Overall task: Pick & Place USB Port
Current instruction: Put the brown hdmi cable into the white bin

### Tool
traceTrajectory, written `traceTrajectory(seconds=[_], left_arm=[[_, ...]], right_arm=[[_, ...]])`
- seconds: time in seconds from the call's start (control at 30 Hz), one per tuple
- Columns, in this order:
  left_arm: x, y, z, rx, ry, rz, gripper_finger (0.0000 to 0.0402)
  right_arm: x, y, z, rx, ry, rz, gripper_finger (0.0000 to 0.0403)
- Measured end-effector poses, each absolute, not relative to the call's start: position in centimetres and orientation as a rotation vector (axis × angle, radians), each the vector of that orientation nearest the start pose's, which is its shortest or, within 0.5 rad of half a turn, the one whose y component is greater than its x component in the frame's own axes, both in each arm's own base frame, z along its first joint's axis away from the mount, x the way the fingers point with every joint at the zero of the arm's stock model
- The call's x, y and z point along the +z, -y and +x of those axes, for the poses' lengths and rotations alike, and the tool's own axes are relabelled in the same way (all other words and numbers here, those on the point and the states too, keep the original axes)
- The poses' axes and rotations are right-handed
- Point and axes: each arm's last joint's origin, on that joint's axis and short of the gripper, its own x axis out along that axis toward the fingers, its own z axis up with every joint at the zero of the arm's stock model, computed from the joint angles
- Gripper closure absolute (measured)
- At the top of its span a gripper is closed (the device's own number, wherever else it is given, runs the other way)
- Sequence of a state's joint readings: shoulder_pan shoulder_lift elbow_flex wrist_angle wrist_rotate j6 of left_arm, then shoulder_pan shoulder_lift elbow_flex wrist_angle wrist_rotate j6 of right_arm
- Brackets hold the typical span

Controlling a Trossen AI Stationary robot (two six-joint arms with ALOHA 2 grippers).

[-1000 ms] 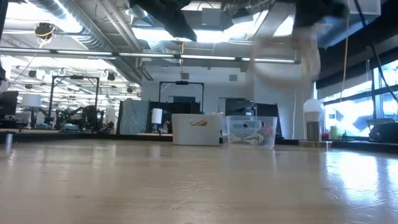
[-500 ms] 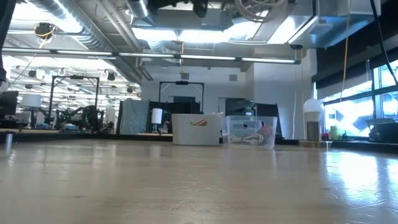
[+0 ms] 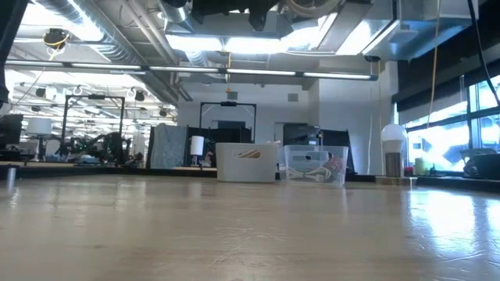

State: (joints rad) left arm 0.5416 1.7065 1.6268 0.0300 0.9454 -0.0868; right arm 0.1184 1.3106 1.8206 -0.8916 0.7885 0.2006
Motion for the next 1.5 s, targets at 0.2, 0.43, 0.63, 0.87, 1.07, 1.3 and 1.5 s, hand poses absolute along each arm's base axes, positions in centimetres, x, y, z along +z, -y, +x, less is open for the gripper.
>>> traceTrajectory(seconds=[0.2,0.43,0.63,0.87,1.07,1.3,1.5], left_arm=[[39.9,-19.7,33.6,-0.376,-0.075,-0.142,0.0180],[39.7,-21.8,31.8,-0.454,-0.098,-0.229,0.0179],[40.1,-21.0,32.2,-0.523,-0.087,-0.235,0.0178],[40.9,-18.9,33.4,-0.620,-0.047,-0.203,0.0178],[41.2,-18.2,33.8,-0.626,-0.023,-0.176,0.0178],[41.2,-17.9,34.0,-0.627,-0.024,-0.178,0.0178],[41.2,-16.6,34.6,-0.665,-0.027,-0.178,0.0178]], right_arm=[[50.1,-0.9,21.8,-0.628,-0.263,0.027,0.0396],[50.2,-0.9,20.5,-0.630,-0.267,0.059,0.0396],[50.3,-0.6,20.5,-0.646,-0.266,0.058,0.0396],[50.5,-0.3,20.6,-0.629,-0.254,0.053,0.0396],[50.6,-0.3,20.7,-0.601,-0.248,0.068,0.0396],[50.7,-0.4,20.8,-0.577,-0.236,0.077,0.0396],[50.4,-0.3,21.4,-0.584,-0.249,0.071,0.0396]])
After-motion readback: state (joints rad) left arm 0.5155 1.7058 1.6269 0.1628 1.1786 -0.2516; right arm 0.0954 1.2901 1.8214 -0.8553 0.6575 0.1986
